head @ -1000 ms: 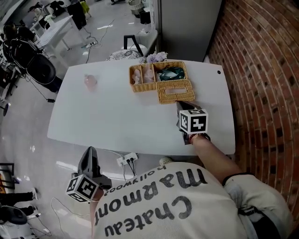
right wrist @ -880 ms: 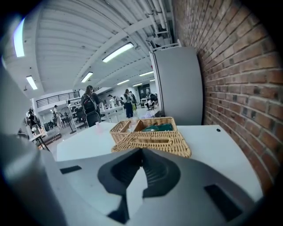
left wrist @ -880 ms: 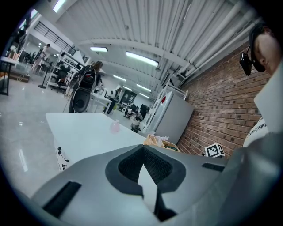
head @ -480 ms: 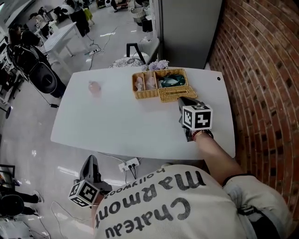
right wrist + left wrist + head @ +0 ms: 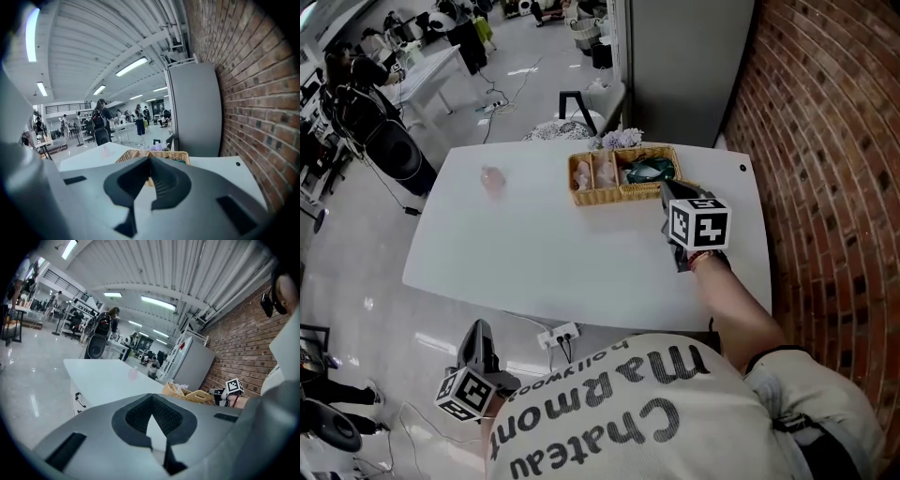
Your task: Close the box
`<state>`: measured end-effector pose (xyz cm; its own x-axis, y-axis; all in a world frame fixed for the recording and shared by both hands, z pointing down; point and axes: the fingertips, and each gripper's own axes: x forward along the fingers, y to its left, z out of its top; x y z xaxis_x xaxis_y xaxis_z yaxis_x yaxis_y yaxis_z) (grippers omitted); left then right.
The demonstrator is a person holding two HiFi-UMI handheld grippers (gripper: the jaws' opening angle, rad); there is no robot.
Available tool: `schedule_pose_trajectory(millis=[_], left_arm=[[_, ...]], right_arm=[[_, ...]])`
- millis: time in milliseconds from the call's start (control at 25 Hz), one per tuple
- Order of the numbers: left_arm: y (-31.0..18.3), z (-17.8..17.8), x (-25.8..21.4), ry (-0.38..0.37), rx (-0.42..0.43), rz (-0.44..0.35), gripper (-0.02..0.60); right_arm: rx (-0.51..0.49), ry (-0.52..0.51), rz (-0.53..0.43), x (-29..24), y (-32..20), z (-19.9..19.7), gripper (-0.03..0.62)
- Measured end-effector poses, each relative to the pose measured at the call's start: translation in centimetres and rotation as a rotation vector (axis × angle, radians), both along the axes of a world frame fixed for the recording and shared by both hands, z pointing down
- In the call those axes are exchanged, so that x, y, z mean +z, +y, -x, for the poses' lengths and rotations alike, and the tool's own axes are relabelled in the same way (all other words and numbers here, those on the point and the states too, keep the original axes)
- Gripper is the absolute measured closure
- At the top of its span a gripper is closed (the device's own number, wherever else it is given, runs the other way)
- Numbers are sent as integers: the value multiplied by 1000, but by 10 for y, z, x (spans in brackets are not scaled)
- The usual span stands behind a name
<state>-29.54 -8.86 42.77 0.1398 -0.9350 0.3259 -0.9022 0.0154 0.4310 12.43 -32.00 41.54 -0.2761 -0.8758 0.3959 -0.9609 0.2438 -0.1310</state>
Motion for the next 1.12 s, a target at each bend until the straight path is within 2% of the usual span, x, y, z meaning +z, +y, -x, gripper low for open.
schedule_pose_trajectory(millis=[520, 1120], left_arm=[[1, 7, 11, -4, -66, 32, 581], [6, 13, 21, -5, -142, 74, 581]], right_arm=[[1, -20, -71, -17, -51, -4, 576], [-26, 21, -175, -24, -95, -4, 574]])
